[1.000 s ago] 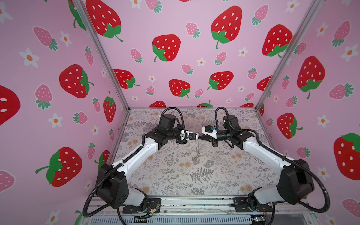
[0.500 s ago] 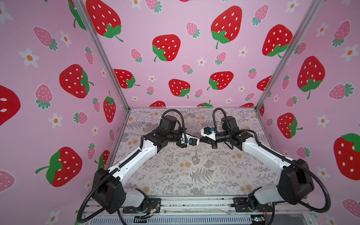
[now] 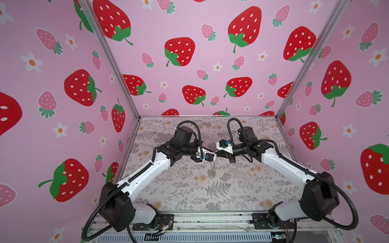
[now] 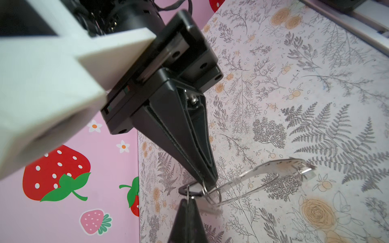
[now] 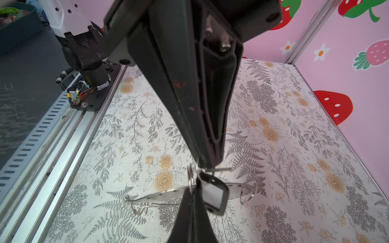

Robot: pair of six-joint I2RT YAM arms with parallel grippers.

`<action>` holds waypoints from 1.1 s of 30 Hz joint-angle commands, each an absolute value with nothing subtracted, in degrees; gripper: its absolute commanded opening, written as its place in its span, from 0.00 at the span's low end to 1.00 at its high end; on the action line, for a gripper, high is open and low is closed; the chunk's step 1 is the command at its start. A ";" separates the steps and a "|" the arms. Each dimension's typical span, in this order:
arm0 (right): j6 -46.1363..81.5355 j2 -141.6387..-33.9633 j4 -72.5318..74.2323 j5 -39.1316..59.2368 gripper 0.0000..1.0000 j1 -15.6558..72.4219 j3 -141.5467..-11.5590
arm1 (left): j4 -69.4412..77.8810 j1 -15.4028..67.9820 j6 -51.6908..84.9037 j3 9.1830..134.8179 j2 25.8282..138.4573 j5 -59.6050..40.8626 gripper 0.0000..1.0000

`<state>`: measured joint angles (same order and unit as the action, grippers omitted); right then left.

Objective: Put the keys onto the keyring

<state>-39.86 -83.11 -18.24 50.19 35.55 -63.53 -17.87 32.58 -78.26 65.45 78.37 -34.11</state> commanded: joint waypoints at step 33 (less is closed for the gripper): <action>-50.01 -80.08 -33.70 45.69 0.00 36.65 -66.51 | -17.86 33.01 -79.61 62.71 77.19 -30.04 0.00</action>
<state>-48.12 -82.15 -31.48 44.93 36.42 -66.59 -18.79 33.78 -80.18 63.66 78.41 -29.78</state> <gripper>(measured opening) 0.045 0.042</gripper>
